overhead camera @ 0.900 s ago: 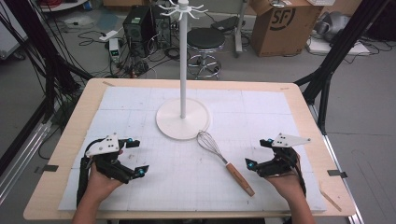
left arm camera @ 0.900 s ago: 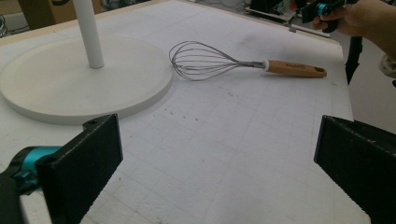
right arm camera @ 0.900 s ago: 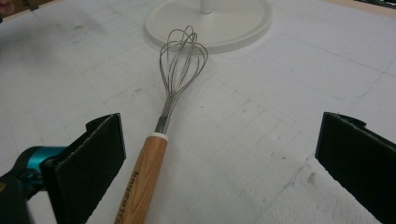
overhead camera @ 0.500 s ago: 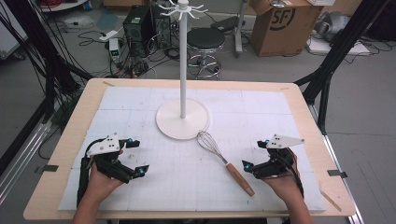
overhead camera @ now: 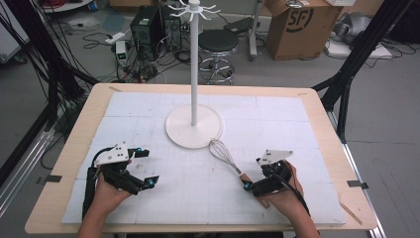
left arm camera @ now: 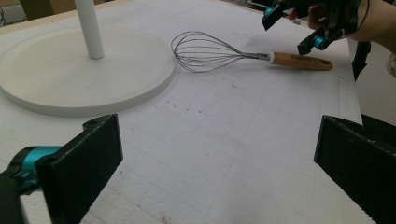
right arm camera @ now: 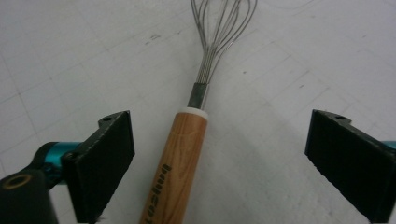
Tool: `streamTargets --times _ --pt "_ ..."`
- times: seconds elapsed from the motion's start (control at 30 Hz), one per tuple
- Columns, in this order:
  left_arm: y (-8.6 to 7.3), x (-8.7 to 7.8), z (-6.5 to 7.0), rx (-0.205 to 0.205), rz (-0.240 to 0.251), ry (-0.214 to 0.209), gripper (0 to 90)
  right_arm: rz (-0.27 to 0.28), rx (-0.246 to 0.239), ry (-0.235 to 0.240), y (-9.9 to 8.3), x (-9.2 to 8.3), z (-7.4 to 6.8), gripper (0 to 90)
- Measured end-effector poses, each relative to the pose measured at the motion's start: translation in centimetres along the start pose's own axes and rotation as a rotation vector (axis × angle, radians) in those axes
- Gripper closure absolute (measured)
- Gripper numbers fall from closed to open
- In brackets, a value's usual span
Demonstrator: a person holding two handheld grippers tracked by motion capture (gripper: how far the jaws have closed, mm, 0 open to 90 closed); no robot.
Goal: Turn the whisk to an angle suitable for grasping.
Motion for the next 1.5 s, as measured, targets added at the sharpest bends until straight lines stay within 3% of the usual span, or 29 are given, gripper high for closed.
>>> streamTargets --times 0.2,0.37,0.47,0.53,0.93,1.13,1.27,1.4,1.5 --pt "-0.1 0.2 0.1 0.003 -0.014 -0.002 1.7 -0.054 -0.022 -0.003 -0.1 0.9 -0.6 22.7" --pt "-0.1 0.3 0.0 0.009 -0.025 -0.003 1.7 -0.125 -0.046 0.017 -0.2 1.6 -1.1 42.7" --pt "-0.1 0.4 0.1 0.009 -0.027 -0.005 1.7 -0.136 -0.059 0.003 -0.3 1.6 -1.1 52.0" --pt "-0.1 0.5 0.1 0.009 -0.029 -0.006 1.7 -0.143 -0.061 0.031 -0.3 1.5 -1.1 57.4" --pt "0.0 0.5 0.2 0.011 -0.027 -0.011 1.7 -0.153 -0.058 0.063 -0.3 1.5 -1.1 66.7" --pt "0.0 0.5 0.2 0.011 -0.024 -0.012 1.7 -0.168 -0.082 0.111 -0.2 1.5 -1.5 70.5" --pt "0.0 0.6 0.2 0.012 -0.029 -0.012 1.7 -0.175 -0.141 0.138 0.0 1.8 -2.4 70.6" --pt "0.0 0.6 0.2 0.011 -0.027 -0.013 1.7 -0.176 -0.164 0.144 0.1 2.0 -2.9 70.0" --pt "0.0 0.5 0.3 0.012 -0.027 -0.012 1.7 -0.172 -0.169 0.145 0.0 2.0 -3.0 60.9"
Point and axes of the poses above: each handheld gripper's, and its own axes: x roughly forward along the jaws, y roughly out of its top, z roughly to its right, the point moved 1 cm from there along x, roughly forward along the jaws, and after that the axes turned 11 degrees about x, right-handed, at the moved point
